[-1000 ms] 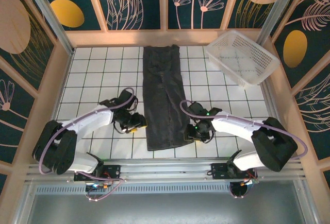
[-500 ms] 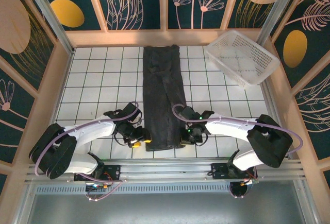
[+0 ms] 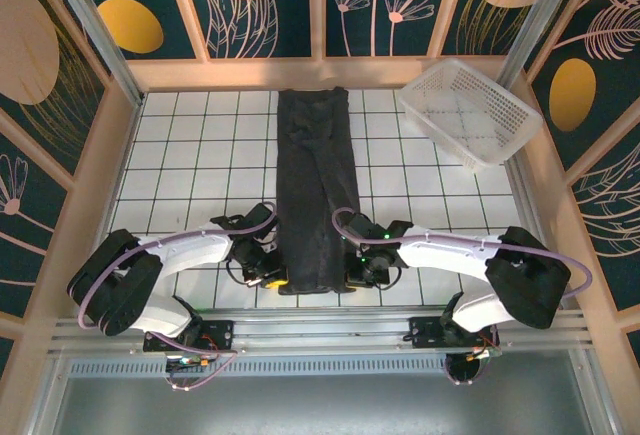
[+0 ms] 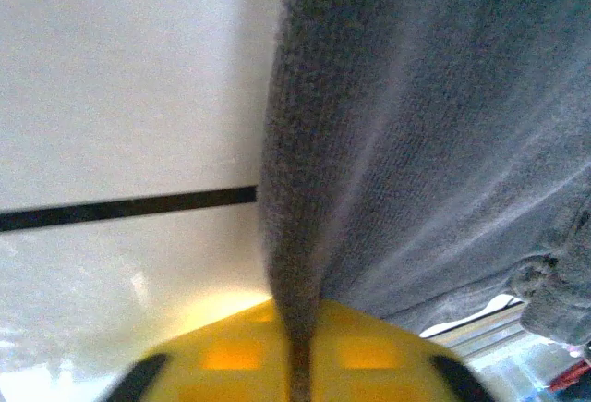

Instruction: Fold and stack the t-shirts

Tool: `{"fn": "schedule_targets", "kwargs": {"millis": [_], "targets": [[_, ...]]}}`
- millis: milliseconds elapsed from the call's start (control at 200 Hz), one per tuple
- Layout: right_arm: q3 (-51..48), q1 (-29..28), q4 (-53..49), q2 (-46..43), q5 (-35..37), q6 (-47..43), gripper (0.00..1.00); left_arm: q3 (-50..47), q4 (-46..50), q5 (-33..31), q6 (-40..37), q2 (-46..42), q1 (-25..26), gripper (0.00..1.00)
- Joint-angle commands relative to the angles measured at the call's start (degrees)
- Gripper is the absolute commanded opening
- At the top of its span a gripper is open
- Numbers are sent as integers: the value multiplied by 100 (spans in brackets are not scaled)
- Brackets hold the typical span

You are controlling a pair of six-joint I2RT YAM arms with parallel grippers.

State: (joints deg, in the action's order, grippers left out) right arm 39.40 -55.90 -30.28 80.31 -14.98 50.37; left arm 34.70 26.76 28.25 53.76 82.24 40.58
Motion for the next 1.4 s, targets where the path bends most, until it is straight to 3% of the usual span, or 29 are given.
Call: {"fn": "schedule_targets", "kwargs": {"millis": [0, 185, 440, 811, 1051, 1071, 1141, 1206, 1236, 1296, 1396], "targets": [[243, -45, -431, -335, 183, 230, 0, 207, 155, -251, 62, -176, 64, 0], [771, 466, -695, -657, 434, 257, 0, 693, 330, -598, 389, -594, -32, 0], [1996, 1548, -745, -27, 541, -392, 0, 1842, 107, -771, 446, -285, -876, 0], [4419, 2930, -375, 2274, 169, -1277, 0, 3775, -390, -762, 209, 1695, -1831, 0], [5969, 3273, -533, 3928, -206, -1470, 0, 4777, -484, -682, 92, 3129, -2175, 0], [6056, 3291, -534, 4020, -240, -1488, 5, 4873, -461, -687, 64, 3249, -2192, 0], [6293, 3326, -465, 4265, -324, -1644, 29, 5228, -301, -762, -55, 3558, -2244, 23], [6444, 3365, -470, 4337, -347, -1776, 40, 5444, -191, -924, -118, 3616, -2262, 50], [6498, 3382, -490, 4322, -328, -1824, 44, 5483, -169, -979, -149, 3585, -2262, 57], [6479, 3451, -542, 4187, -184, -1876, 49, 5440, -137, -1103, -177, 3418, -2256, 67], [5961, 3494, -396, 3577, 243, -1967, 53, 4876, -224, -1294, -118, 2846, -2256, 68]]}}
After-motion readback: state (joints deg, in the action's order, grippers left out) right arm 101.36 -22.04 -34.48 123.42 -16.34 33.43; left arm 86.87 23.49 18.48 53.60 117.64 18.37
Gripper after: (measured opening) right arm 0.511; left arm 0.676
